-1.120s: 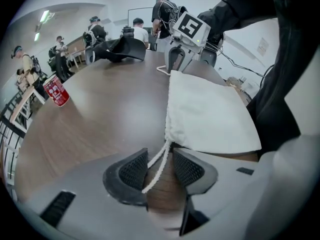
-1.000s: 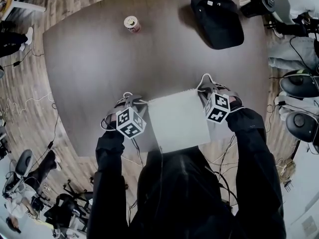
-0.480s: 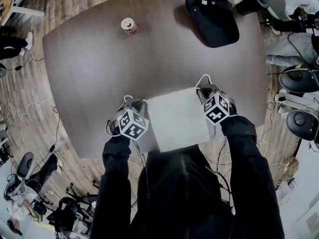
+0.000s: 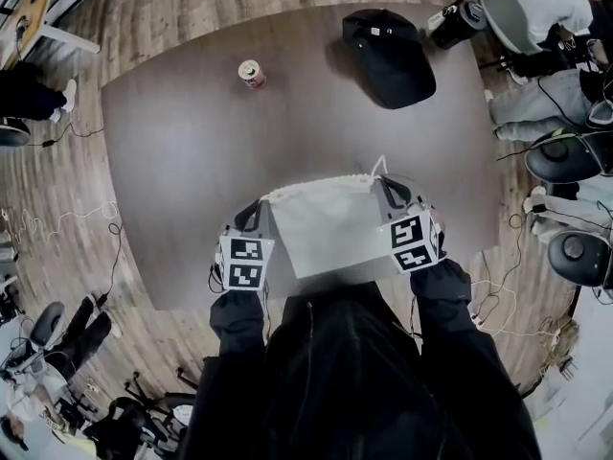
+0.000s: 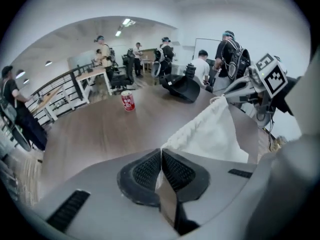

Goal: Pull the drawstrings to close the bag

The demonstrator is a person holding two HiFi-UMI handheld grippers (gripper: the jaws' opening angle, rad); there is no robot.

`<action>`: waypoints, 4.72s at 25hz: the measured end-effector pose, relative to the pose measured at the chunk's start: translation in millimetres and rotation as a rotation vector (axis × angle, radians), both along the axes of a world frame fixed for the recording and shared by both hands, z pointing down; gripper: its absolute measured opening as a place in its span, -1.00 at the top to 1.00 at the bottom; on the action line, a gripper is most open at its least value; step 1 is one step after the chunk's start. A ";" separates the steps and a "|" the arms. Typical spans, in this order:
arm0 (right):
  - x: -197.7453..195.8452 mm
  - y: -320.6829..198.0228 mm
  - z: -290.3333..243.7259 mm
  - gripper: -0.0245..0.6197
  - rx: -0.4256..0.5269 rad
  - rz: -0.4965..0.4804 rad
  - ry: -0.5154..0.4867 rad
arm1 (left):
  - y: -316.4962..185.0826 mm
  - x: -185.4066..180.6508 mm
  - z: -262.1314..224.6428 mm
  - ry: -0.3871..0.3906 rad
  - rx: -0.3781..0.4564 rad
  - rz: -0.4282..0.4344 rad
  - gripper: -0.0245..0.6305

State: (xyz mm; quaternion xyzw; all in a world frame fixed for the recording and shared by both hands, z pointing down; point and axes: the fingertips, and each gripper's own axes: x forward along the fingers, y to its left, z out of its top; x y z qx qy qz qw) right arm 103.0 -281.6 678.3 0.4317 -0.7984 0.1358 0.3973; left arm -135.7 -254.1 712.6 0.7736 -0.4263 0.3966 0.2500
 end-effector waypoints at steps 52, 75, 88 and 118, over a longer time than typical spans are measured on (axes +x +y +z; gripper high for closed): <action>37.1 122.4 -272.5 0.85 0.492 0.311 -0.135 | 125.8 -151.3 -323.1 0.281 0.659 -0.857 0.81; 83.4 131.6 -240.0 0.85 0.430 0.457 -0.076 | 143.6 -203.7 -305.0 0.240 0.637 -0.993 0.81; 95.0 118.0 -219.5 0.85 0.343 0.482 -0.111 | 130.9 -195.2 -267.4 0.260 0.529 -0.949 0.82; -51.3 50.6 -62.4 0.85 0.002 0.139 -0.217 | 13.6 -20.6 -54.1 0.282 0.003 -0.430 0.82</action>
